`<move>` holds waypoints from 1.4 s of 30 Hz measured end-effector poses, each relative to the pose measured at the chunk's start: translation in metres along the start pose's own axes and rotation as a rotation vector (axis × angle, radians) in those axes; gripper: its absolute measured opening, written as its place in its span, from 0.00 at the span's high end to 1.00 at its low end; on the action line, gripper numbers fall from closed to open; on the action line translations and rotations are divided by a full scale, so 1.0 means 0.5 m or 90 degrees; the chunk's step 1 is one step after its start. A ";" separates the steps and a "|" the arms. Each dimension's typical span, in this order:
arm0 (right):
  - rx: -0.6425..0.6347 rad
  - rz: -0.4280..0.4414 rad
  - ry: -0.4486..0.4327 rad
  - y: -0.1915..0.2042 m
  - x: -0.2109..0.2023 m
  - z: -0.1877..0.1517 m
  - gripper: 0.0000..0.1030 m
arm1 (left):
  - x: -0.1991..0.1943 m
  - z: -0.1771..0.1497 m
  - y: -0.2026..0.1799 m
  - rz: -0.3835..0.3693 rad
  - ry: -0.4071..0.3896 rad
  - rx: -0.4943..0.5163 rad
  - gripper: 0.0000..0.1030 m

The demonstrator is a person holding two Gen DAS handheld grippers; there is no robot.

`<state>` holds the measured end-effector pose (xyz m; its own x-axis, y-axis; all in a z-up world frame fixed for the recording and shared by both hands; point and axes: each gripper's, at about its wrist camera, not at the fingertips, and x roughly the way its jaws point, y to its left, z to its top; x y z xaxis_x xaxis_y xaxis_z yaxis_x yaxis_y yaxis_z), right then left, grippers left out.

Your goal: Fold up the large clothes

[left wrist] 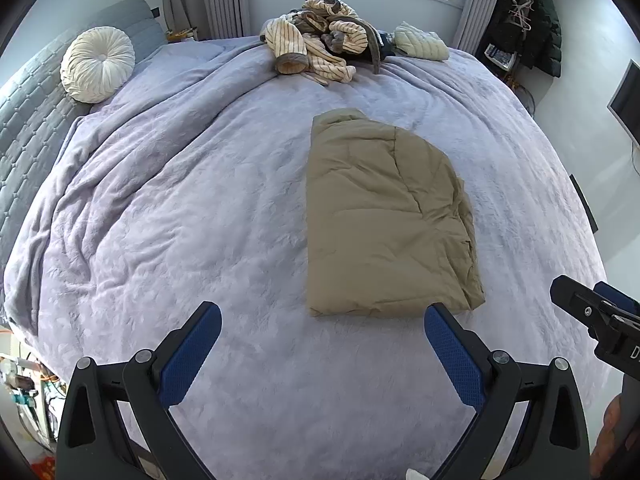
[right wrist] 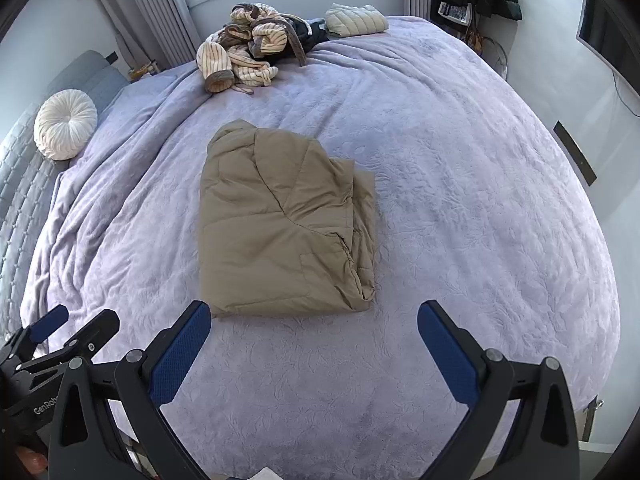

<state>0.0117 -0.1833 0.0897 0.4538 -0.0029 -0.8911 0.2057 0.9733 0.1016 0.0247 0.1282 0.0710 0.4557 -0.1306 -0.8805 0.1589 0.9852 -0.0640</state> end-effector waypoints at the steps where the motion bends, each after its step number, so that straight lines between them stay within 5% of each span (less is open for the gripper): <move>1: 0.001 0.001 0.001 0.001 0.000 0.000 0.00 | -0.001 0.000 0.000 0.002 -0.001 0.001 0.01; 42: -0.010 -0.011 0.000 0.006 -0.004 -0.005 0.00 | 0.003 -0.007 0.009 0.011 0.005 0.001 0.01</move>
<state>0.0091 -0.1800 0.0907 0.4499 -0.0202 -0.8928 0.2008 0.9764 0.0791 0.0229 0.1327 0.0679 0.4515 -0.1135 -0.8850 0.1528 0.9871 -0.0486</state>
